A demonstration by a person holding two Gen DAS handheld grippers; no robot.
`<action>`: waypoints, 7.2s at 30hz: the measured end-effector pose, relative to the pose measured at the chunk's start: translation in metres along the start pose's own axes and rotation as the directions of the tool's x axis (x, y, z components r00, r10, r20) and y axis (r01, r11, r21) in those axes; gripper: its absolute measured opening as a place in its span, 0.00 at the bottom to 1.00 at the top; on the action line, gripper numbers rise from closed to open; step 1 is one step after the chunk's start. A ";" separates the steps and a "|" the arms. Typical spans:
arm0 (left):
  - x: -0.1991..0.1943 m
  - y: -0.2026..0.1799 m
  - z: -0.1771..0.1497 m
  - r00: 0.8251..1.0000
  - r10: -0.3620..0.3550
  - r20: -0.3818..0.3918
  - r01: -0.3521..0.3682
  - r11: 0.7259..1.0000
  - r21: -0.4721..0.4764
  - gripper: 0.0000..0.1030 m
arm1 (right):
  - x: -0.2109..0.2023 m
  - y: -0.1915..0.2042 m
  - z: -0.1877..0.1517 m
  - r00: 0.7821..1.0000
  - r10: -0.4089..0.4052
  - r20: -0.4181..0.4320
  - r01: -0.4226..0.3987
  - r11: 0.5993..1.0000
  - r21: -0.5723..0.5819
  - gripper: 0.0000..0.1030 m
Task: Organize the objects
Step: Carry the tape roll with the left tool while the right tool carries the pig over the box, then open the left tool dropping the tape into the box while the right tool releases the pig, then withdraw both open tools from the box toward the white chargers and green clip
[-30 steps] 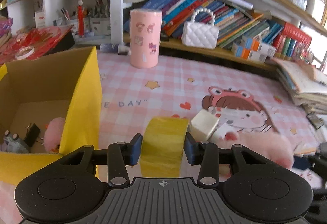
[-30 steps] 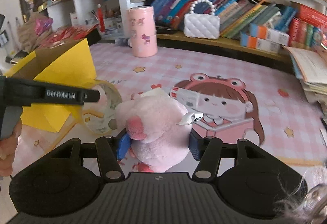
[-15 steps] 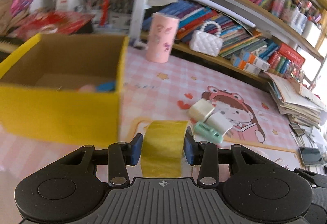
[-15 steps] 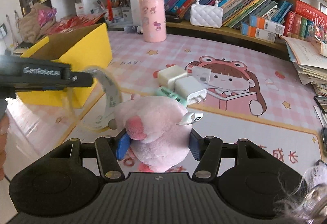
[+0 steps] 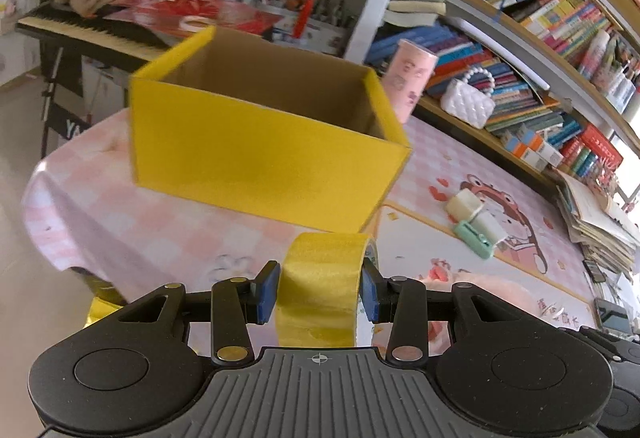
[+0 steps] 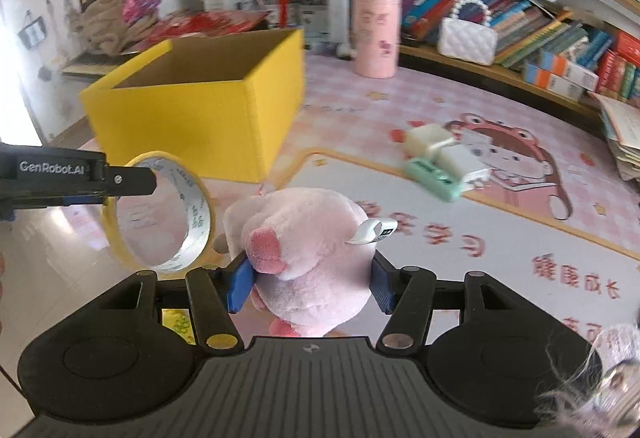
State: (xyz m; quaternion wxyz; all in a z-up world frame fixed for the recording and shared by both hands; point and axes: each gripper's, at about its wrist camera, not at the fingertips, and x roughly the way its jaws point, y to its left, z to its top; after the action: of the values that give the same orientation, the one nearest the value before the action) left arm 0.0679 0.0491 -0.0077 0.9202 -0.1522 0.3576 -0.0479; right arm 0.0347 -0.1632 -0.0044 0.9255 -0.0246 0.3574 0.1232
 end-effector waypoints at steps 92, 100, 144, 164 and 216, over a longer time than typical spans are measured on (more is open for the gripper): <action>0.089 0.050 0.147 0.951 0.188 0.245 -0.223 0.967 0.124 0.54 | 0.208 0.080 0.213 1.000 0.022 -0.015 -0.025 0.987 -0.159 0.62; 0.037 0.045 0.150 0.917 0.125 0.378 -0.183 0.976 0.121 0.77 | 0.175 0.085 0.221 0.994 0.012 0.104 -0.002 0.996 -0.094 0.64; -0.076 0.121 0.010 0.969 0.179 0.171 -0.187 0.982 0.031 0.89 | 0.017 0.185 0.030 0.993 -0.069 0.100 0.081 0.990 -0.119 0.64; -0.062 0.081 -0.025 0.995 0.082 0.064 -0.090 0.985 0.147 0.89 | -0.002 0.145 -0.012 0.977 -0.208 0.044 0.209 0.978 -0.009 0.64; 0.039 -0.102 -0.027 0.995 -0.069 -0.069 0.090 0.922 0.376 0.89 | -0.015 -0.066 -0.021 0.908 -0.419 -0.033 0.411 0.870 0.273 0.63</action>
State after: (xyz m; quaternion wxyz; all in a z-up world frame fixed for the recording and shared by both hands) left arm 0.0804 -0.0621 -0.0191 0.9194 0.0152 0.3600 -0.1576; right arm 0.0265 -0.2334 -0.0125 0.9295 0.0292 0.3445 -0.1286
